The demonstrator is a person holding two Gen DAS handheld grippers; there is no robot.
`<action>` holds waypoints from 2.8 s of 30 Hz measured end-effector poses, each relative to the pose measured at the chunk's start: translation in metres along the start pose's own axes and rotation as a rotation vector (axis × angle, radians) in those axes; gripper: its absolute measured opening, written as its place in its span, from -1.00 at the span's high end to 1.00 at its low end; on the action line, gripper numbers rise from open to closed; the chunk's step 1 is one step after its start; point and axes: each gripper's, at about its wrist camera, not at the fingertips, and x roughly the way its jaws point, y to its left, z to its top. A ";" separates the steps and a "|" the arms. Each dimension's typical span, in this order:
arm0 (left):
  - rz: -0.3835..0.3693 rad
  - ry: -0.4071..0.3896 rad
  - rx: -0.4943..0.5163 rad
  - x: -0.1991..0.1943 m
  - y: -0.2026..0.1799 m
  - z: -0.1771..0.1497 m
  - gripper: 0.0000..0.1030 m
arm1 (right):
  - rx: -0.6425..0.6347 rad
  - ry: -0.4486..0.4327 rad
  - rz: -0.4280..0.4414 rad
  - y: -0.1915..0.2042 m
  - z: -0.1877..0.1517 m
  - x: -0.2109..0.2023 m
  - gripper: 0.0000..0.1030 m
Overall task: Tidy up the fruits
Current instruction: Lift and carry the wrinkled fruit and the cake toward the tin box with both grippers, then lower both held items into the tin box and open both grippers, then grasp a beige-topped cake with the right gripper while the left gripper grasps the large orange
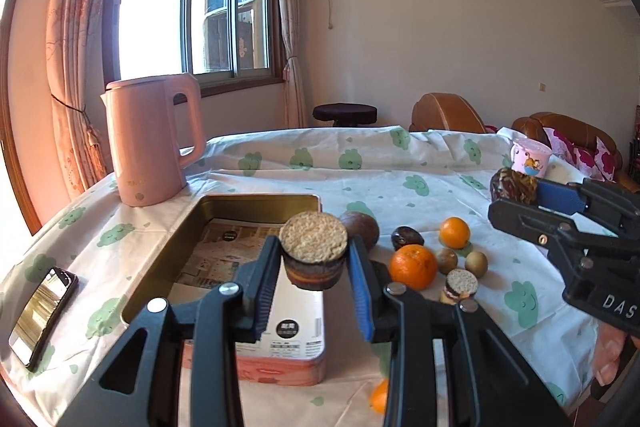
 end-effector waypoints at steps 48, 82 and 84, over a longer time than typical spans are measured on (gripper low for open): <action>0.156 0.231 0.007 0.075 0.079 0.002 -0.08 | -0.151 0.231 0.167 0.086 0.020 0.139 0.09; -0.156 0.268 0.134 0.004 -0.061 -0.058 0.16 | 0.124 0.169 -0.049 -0.038 -0.056 0.019 -0.14; -0.160 0.269 0.136 0.005 -0.062 -0.056 0.26 | 0.125 0.167 -0.044 -0.038 -0.056 0.018 -0.14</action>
